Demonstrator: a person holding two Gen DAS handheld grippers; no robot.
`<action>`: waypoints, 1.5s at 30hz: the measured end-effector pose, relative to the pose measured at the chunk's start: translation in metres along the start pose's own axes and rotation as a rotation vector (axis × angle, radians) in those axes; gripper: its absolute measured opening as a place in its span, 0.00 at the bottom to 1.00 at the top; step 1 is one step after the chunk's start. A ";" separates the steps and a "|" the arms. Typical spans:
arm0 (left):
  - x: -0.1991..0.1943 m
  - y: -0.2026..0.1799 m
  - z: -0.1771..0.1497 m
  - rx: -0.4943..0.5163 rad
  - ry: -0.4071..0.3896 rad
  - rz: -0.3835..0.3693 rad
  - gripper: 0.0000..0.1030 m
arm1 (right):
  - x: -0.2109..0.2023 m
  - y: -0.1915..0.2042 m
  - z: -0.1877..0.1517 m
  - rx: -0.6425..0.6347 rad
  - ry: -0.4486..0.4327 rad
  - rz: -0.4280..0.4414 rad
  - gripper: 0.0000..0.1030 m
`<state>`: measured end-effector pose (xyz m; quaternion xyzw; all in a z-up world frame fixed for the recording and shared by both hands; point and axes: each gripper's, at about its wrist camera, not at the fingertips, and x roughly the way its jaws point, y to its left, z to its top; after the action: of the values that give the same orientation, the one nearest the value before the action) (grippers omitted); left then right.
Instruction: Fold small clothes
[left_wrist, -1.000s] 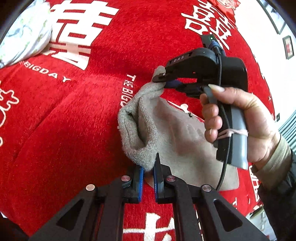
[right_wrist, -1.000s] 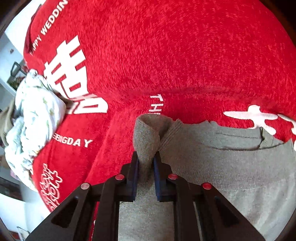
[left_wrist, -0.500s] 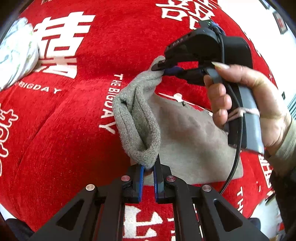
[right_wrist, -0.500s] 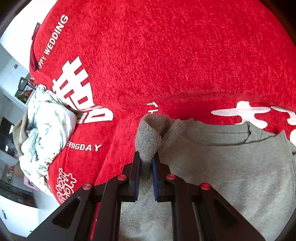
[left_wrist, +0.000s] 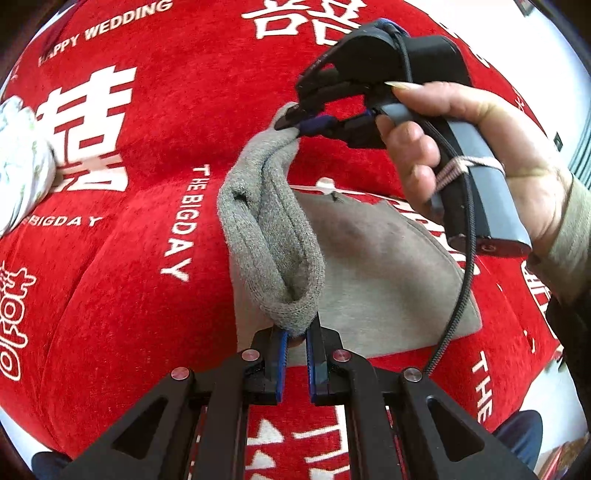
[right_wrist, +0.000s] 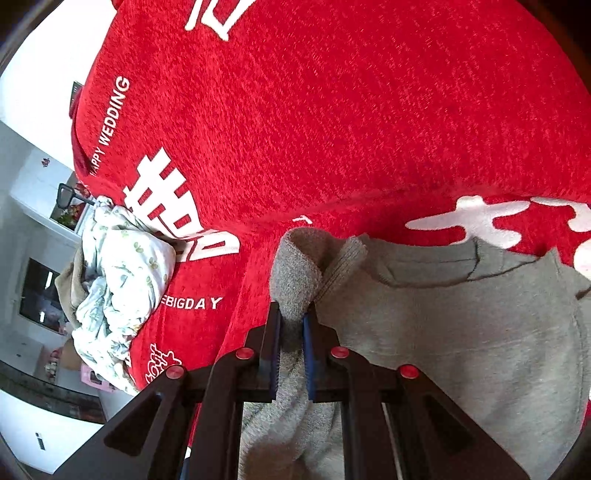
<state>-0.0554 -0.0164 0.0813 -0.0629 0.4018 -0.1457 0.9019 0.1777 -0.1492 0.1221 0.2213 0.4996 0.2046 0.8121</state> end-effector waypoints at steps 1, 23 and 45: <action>0.000 -0.004 0.000 0.009 0.002 0.000 0.09 | -0.004 -0.003 0.001 0.002 -0.004 0.005 0.11; 0.026 -0.081 0.008 0.153 0.066 0.009 0.09 | -0.043 -0.067 0.007 0.041 -0.042 0.032 0.08; 0.042 -0.076 0.017 0.121 0.117 -0.029 0.09 | -0.019 -0.164 -0.021 0.264 0.054 0.068 0.57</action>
<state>-0.0326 -0.1022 0.0803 -0.0056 0.4434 -0.1863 0.8767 0.1694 -0.2908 0.0350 0.3375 0.5360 0.1704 0.7549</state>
